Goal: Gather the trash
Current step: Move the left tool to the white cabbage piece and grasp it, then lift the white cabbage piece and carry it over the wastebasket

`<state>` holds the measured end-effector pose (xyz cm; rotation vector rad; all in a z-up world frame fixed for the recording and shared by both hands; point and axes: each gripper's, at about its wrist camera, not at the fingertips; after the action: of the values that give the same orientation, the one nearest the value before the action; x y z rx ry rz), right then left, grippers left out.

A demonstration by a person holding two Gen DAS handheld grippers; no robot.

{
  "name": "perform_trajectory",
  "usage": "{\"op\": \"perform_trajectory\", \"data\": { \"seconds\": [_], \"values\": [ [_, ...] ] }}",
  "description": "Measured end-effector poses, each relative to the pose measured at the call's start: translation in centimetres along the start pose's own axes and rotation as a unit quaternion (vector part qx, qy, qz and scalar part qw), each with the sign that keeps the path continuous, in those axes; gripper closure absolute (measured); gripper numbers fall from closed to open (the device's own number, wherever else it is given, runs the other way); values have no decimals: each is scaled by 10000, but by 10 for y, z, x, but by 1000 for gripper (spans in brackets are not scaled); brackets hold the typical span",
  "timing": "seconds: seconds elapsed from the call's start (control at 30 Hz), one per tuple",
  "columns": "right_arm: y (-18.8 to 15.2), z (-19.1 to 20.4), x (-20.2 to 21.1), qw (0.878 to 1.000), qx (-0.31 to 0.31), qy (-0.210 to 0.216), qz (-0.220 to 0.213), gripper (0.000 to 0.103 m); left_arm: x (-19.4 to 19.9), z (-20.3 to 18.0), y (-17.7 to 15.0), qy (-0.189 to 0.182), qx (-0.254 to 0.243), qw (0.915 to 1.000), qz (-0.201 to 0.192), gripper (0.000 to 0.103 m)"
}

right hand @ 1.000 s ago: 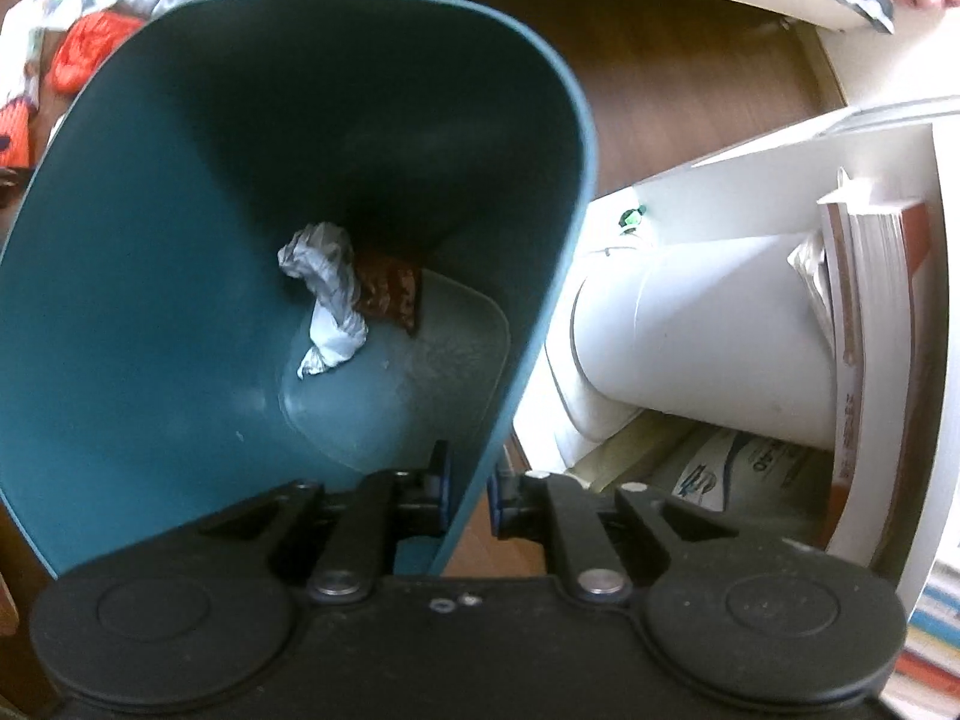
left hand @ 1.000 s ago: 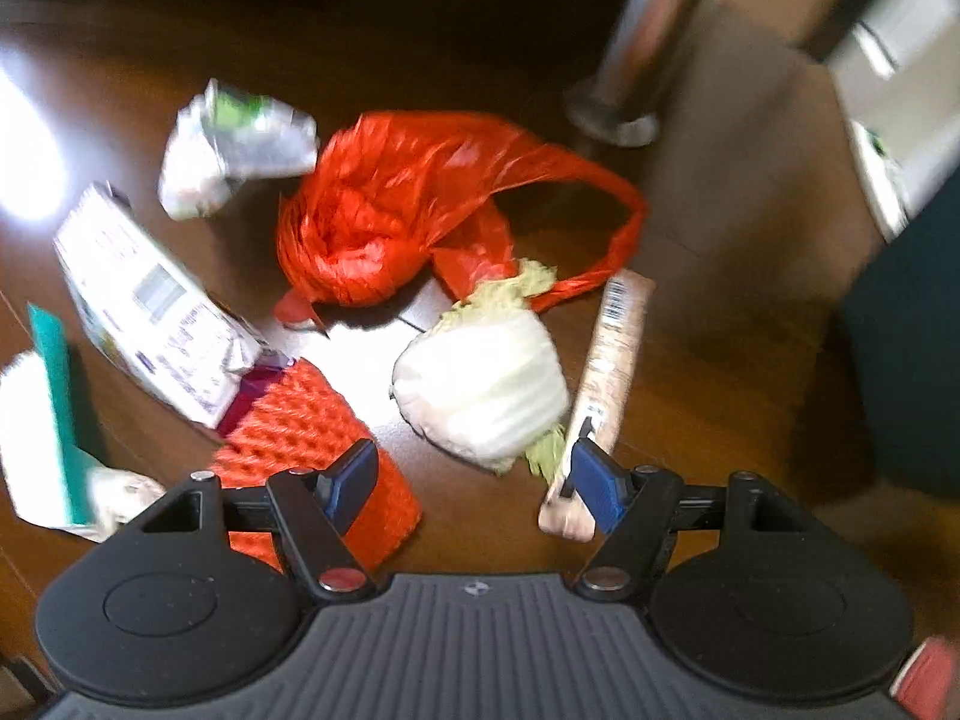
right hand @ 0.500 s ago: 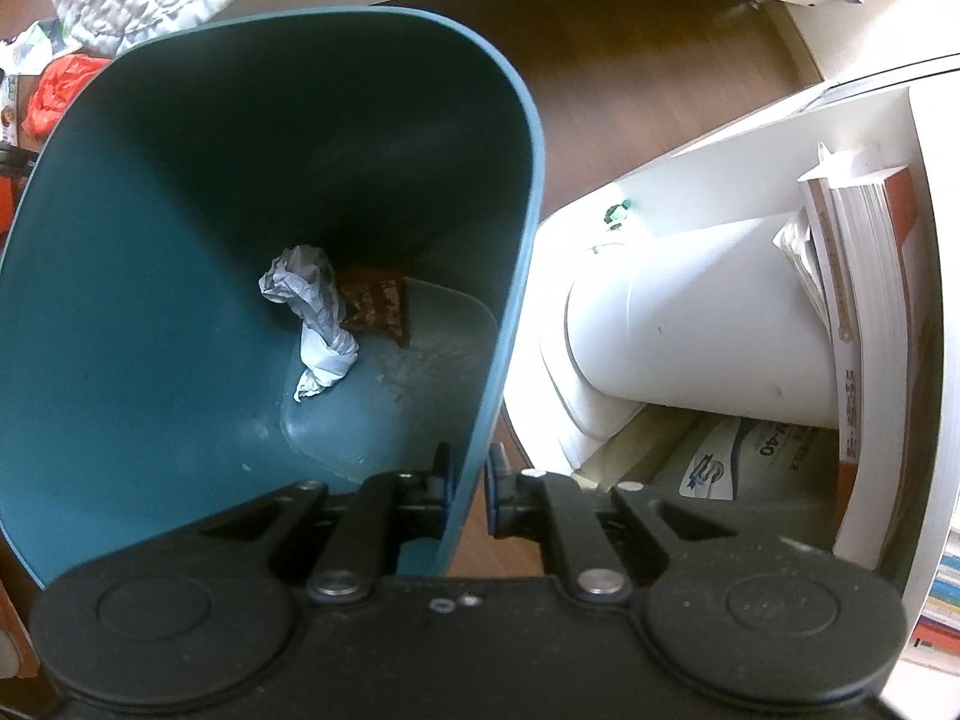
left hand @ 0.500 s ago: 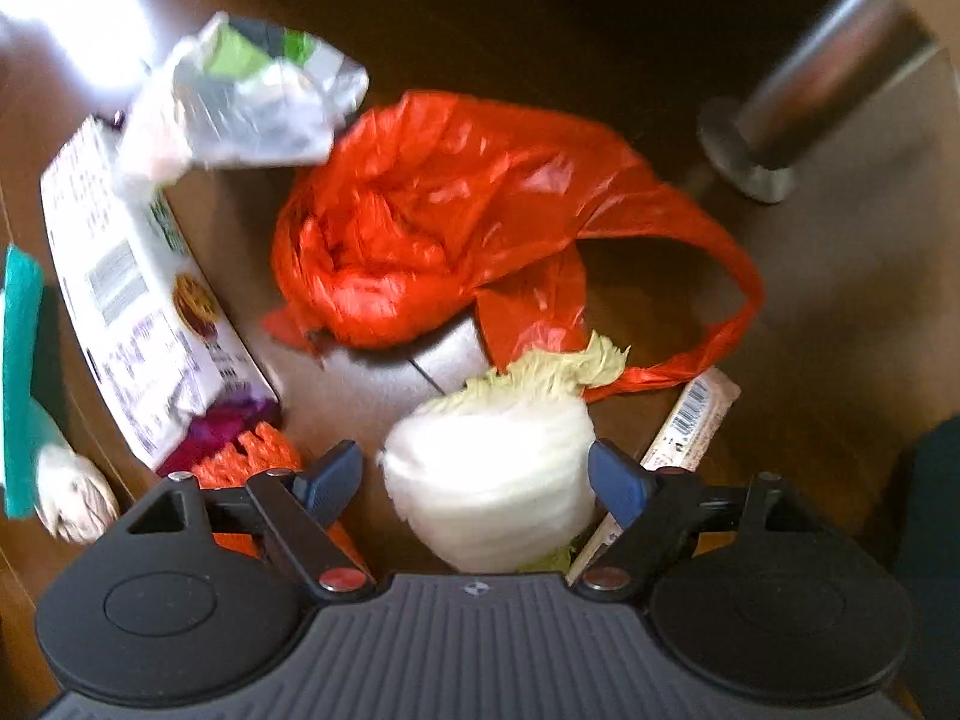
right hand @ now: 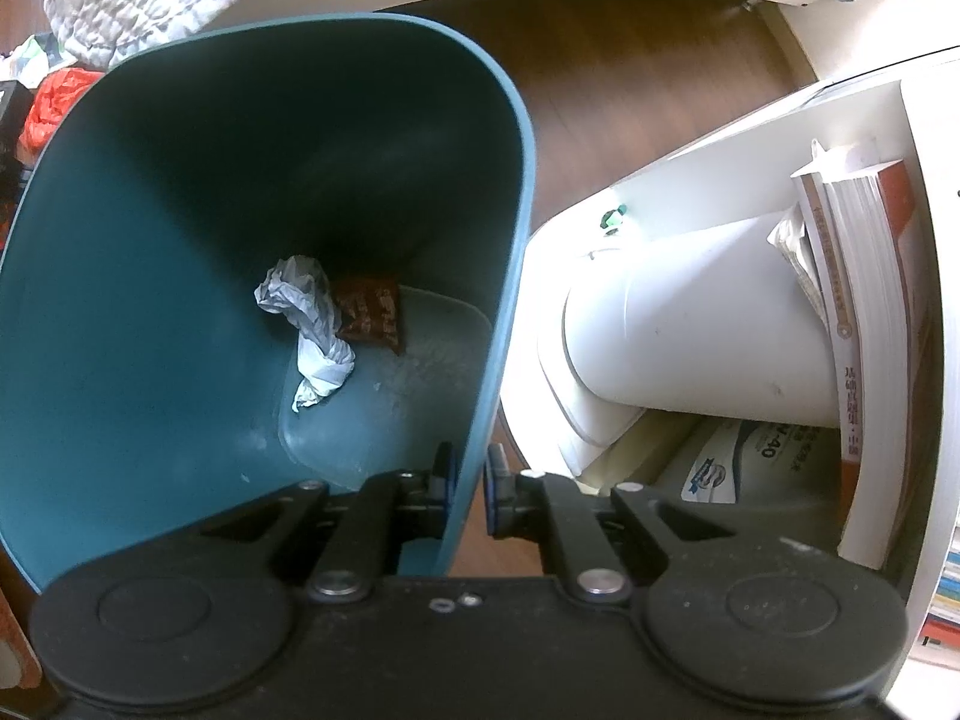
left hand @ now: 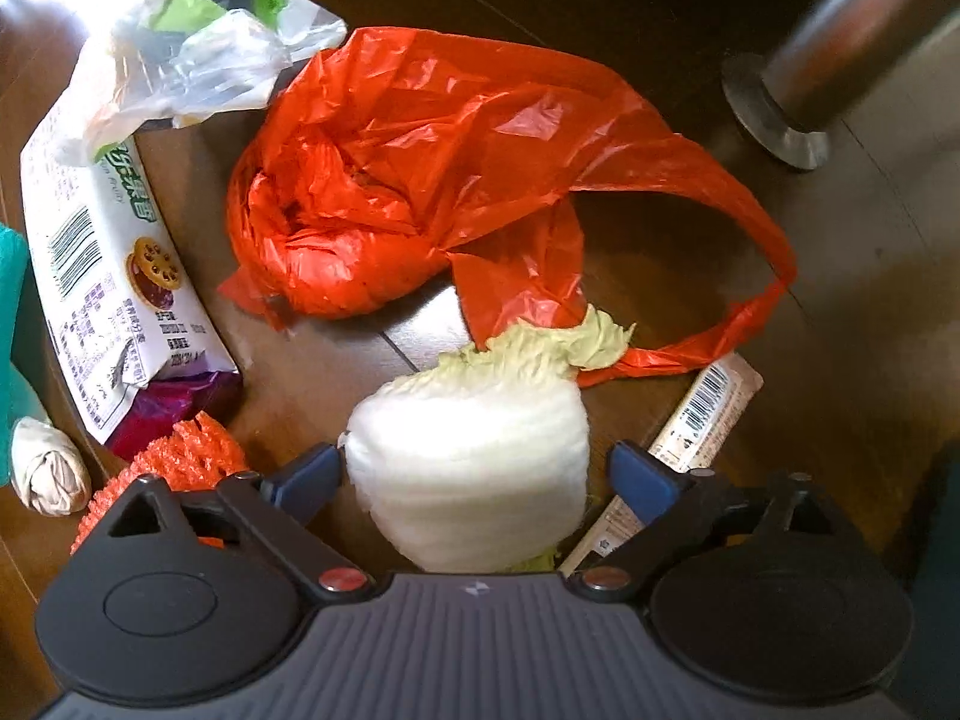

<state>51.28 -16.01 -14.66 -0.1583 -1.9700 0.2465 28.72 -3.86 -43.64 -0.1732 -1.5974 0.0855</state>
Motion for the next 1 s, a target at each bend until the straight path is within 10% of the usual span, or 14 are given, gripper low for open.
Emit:
{"op": "perform_trajectory", "data": {
  "seconds": [0.2,0.63,1.0],
  "values": [
    [-4,1,1,10000,-15,-25,-89,96,10,7,-2,-99,-62,9999,-87,25],
    [-6,6,6,9996,45,-102,-258,97,88,30,-39,-647,-571,9952,-465,27],
    [-4,7,6,9992,50,-153,-378,99,236,-2,-106,-1616,-2026,9515,-1656,27]
  ]
}}
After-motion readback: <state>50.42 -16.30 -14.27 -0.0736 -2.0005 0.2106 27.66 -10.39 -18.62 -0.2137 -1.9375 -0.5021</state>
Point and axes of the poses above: each gripper's, at about its wrist camera, not at the fingertips, and x roughly against the way its jaws point, z to its left, y to its top, and after that the axes turned 14 degrees about z, right-handed
